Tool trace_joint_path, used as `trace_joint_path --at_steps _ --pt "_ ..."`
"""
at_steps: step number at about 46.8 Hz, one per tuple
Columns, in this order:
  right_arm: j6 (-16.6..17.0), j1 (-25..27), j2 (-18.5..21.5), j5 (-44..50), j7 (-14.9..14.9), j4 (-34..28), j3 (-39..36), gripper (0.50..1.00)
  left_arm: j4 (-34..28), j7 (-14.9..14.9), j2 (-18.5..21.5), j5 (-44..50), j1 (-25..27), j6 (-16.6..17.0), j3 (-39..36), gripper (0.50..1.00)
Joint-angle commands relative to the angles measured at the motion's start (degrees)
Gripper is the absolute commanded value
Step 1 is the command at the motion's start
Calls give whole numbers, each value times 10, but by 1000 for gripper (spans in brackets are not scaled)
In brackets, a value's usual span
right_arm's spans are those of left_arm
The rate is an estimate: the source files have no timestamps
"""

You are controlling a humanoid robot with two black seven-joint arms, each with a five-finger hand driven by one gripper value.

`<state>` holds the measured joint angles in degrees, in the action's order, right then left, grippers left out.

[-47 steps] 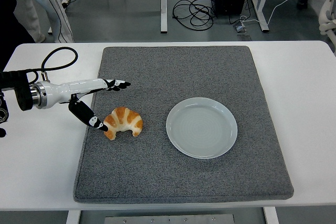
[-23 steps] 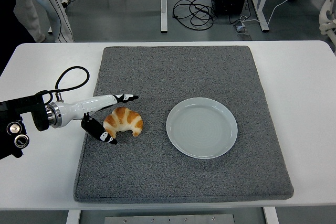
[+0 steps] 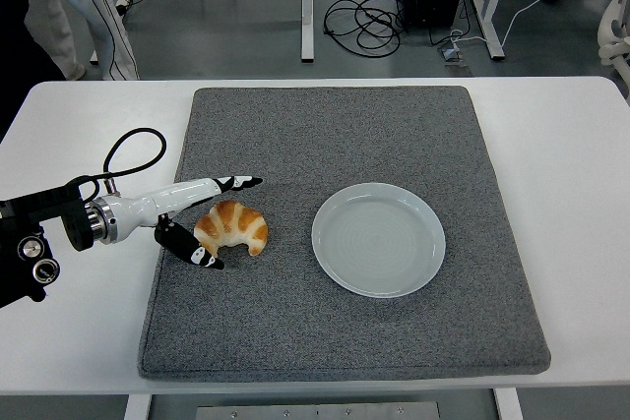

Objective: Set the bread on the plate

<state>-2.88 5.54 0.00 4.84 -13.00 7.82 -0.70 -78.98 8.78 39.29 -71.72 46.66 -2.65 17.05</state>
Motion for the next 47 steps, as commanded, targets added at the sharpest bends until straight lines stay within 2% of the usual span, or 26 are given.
trace_joint_path --at_steps 1,8,13,16,17,19,21,24,34,47 --pt "1 1 0 0 0 0 0 1000 11 1 -4 -3 -1 1 0 981" --pt "0 0 0 0 0 0 0 1000 25 5 -4 -5 0 10 -1 957" --pt "0 1 0 1 0 0 0 1000 29 7 -4 -6 0 11 -2 887" --pt "1 1 0 0 0 0 0 1000 31 6 -4 -7 0 11 -2 863" --pt "0 0 0 0 0 0 0 1000 34 7 -5 -7 0 11 -2 840" --pt "0 0 0 0 0 0 0 1000 36 8 -6 -7 0 10 -6 733" --pt "1 0 0 0 0 0 0 1000 38 9 -6 -7 2 10 -16 674" --pt "0 0 0 0 0 0 0 1000 40 19 -6 -6 5 10 -32 536" --pt "0 0 0 0 0 0 0 1000 73 26 -27 2 10 10 -40 531" --pt "0 0 0 0 0 0 0 1000 75 25 -26 16 40 11 -32 507"
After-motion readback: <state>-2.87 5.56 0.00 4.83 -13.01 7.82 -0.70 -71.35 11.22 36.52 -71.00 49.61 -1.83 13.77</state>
